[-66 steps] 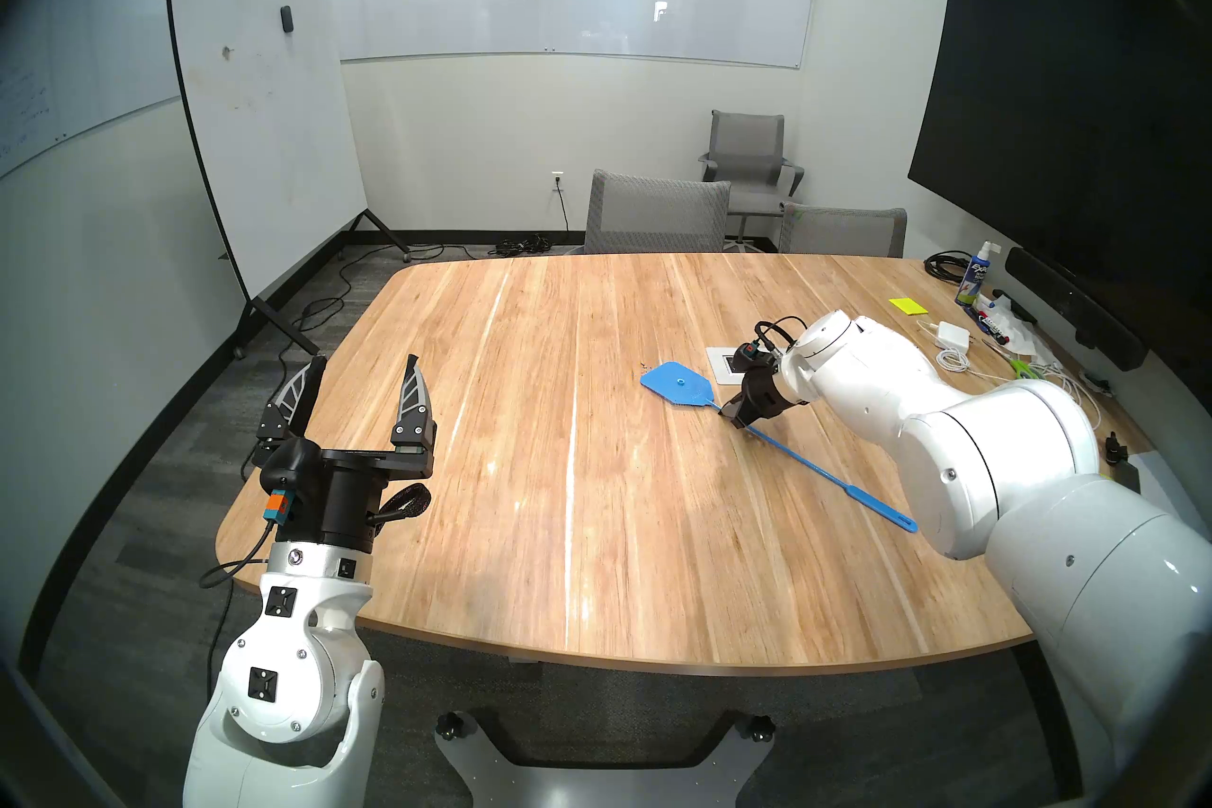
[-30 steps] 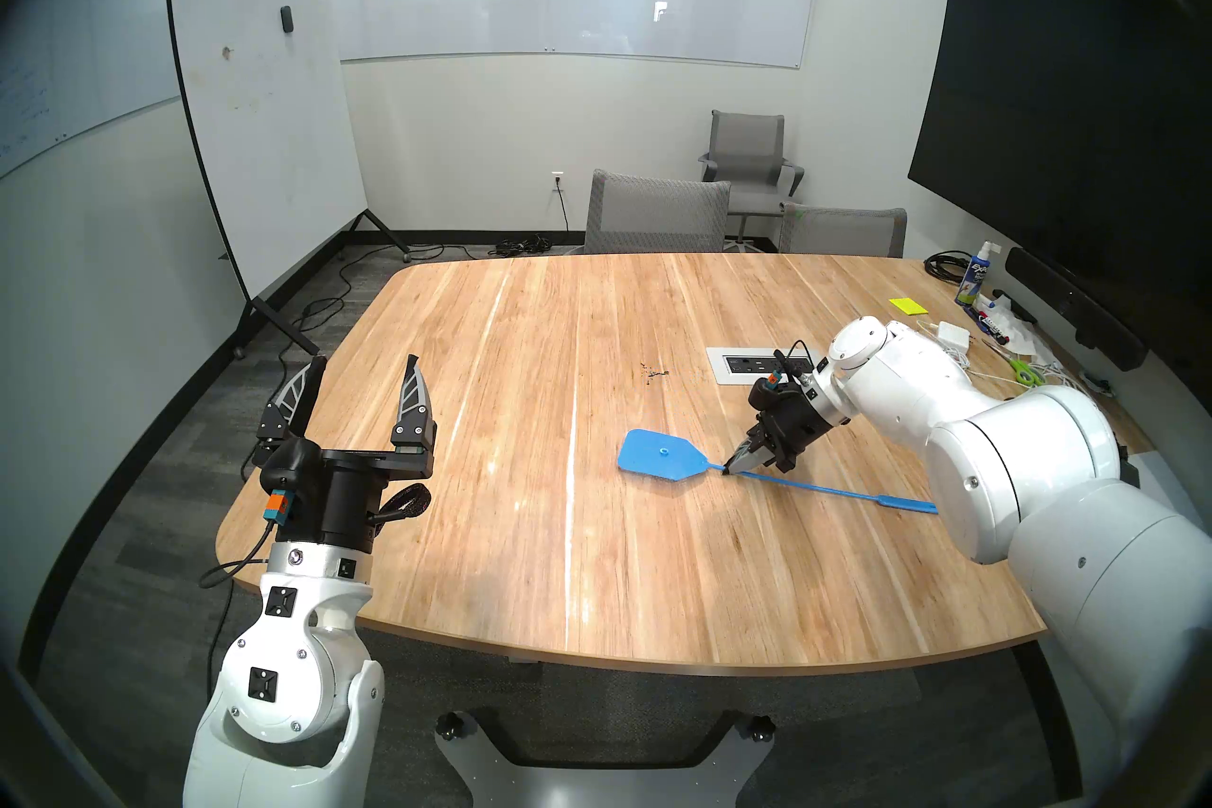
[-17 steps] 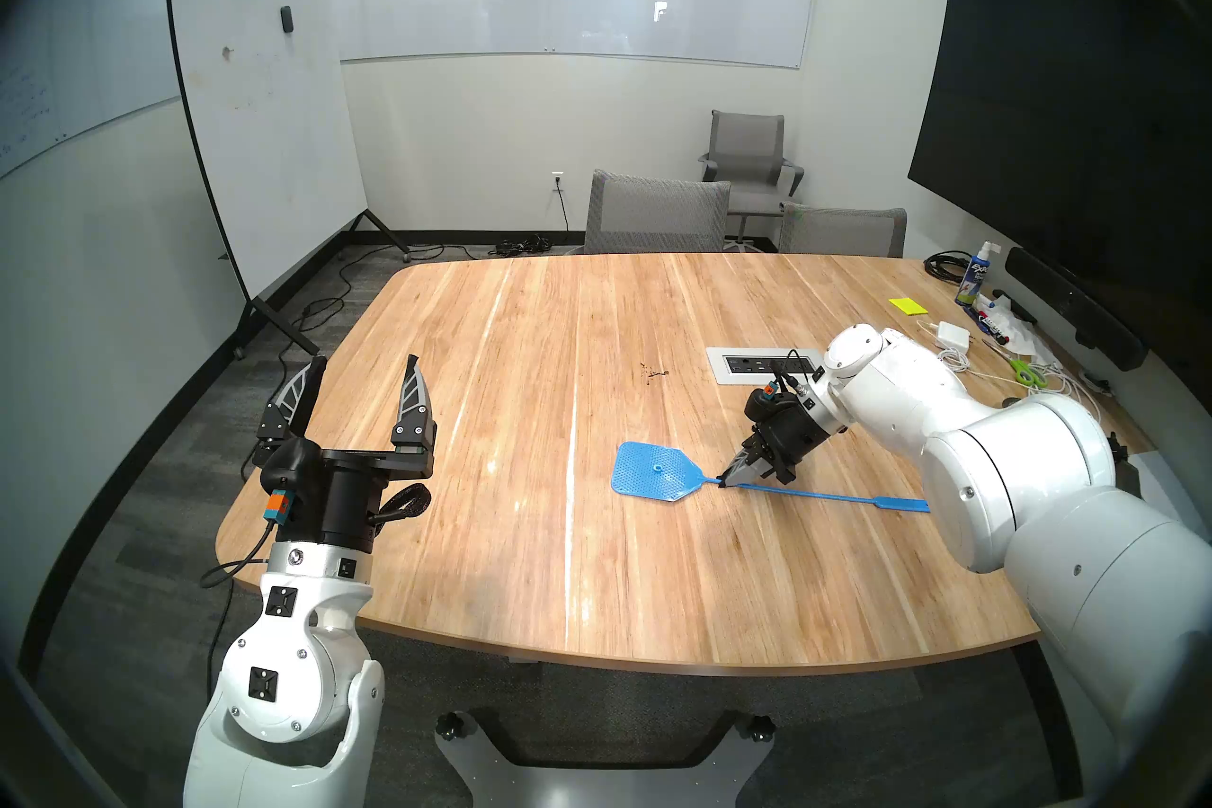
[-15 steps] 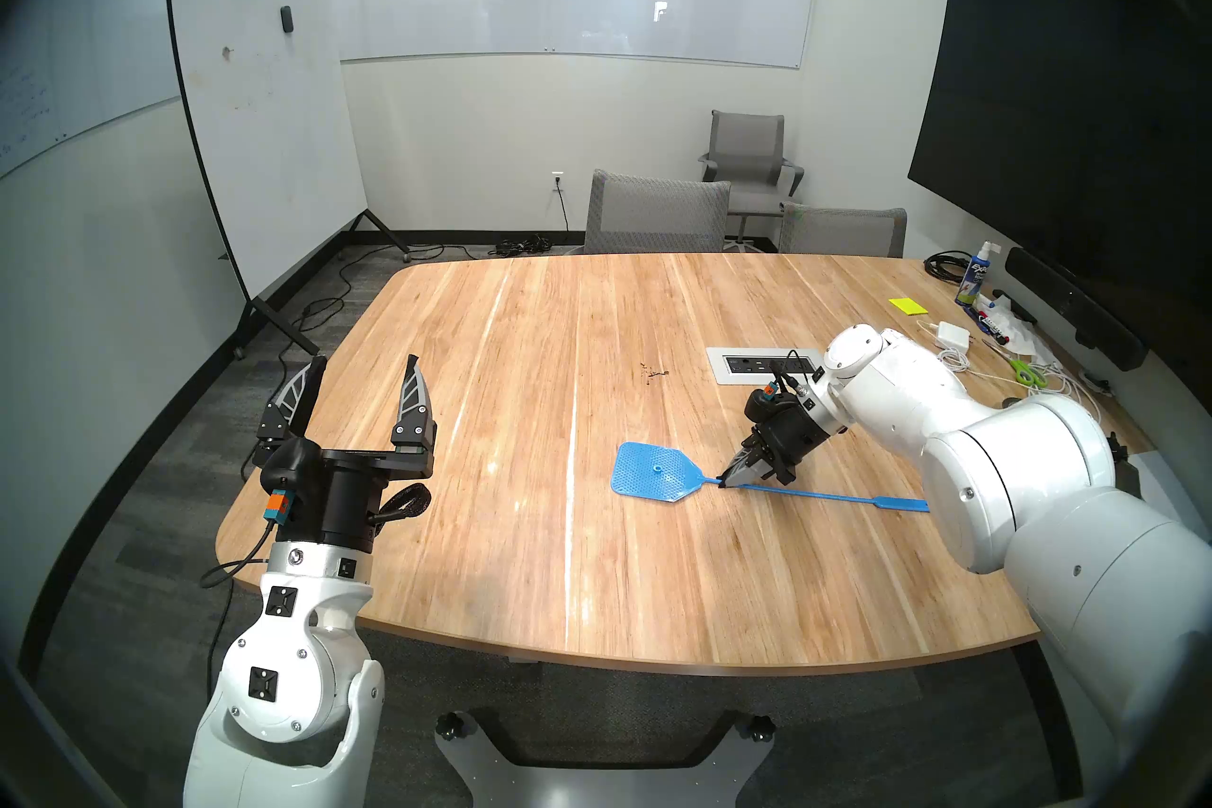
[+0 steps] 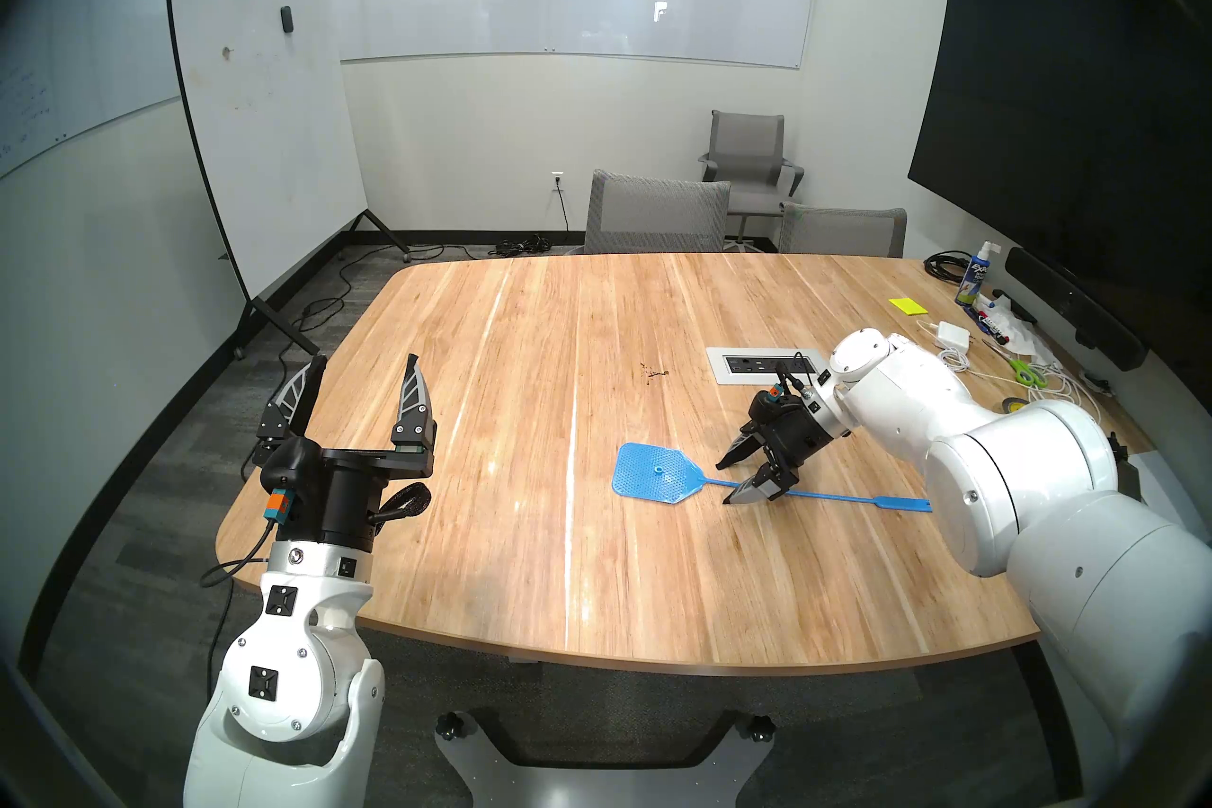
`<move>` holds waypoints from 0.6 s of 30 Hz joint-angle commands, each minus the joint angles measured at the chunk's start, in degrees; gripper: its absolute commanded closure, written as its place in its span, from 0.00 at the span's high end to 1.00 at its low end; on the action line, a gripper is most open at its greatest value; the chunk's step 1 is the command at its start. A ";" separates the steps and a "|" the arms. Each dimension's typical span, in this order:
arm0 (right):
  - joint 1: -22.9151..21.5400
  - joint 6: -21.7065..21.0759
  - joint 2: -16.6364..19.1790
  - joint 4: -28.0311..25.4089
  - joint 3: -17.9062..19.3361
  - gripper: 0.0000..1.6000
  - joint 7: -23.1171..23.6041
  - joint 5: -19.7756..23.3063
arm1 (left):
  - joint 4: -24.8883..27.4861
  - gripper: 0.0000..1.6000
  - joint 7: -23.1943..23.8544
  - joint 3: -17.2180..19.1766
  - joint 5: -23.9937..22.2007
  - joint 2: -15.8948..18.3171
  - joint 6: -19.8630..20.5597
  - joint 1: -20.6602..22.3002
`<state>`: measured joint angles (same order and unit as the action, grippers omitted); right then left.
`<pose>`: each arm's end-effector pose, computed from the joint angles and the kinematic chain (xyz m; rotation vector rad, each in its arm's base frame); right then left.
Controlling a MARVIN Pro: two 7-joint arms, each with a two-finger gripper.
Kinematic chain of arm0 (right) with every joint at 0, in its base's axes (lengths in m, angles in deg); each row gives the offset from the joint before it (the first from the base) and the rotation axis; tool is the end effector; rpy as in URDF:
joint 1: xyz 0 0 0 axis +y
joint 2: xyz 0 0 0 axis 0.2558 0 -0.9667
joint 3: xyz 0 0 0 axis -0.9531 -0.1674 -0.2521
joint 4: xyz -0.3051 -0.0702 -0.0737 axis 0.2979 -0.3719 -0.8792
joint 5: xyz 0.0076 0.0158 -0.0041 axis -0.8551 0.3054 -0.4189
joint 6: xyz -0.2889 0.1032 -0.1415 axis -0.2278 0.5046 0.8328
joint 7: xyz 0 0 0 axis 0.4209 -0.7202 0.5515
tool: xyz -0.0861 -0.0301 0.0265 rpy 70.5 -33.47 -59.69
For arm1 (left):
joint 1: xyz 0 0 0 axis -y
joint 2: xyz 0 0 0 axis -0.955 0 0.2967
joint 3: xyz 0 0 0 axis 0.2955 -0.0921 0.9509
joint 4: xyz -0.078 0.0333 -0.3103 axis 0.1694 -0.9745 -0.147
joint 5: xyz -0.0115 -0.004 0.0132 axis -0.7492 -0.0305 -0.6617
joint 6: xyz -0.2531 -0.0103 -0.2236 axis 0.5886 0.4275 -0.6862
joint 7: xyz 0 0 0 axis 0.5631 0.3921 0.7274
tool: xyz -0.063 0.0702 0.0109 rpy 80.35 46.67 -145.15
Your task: Swat a bug on table
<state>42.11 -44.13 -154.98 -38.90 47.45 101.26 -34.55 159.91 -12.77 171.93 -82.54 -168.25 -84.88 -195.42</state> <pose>0.5897 -0.0947 -0.3197 -1.9459 -1.6172 -0.5708 0.2675 0.0375 -0.2256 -1.6818 -0.0218 -2.5943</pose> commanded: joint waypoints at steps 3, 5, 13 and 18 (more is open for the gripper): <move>-4.16 0.26 3.17 -2.29 1.54 1.00 -0.09 0.89 | 0.91 1.00 0.07 -0.07 0.03 0.04 -0.26 0.18; -4.65 0.19 3.92 -2.61 2.16 1.00 -0.09 1.12 | 0.88 1.00 0.07 -0.07 0.03 0.04 -0.26 0.20; -6.62 -0.74 7.22 -3.56 5.02 1.00 -0.39 2.44 | 0.75 1.00 0.07 -0.07 0.03 0.04 -0.27 0.29; -7.08 -2.61 9.42 -3.49 7.36 1.00 -1.11 3.60 | 0.68 1.00 0.07 -0.07 0.03 0.04 -0.28 0.35</move>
<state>38.10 -44.85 -149.40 -41.38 52.34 101.03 -32.83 159.61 -12.77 171.93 -82.54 -168.25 -84.88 -195.24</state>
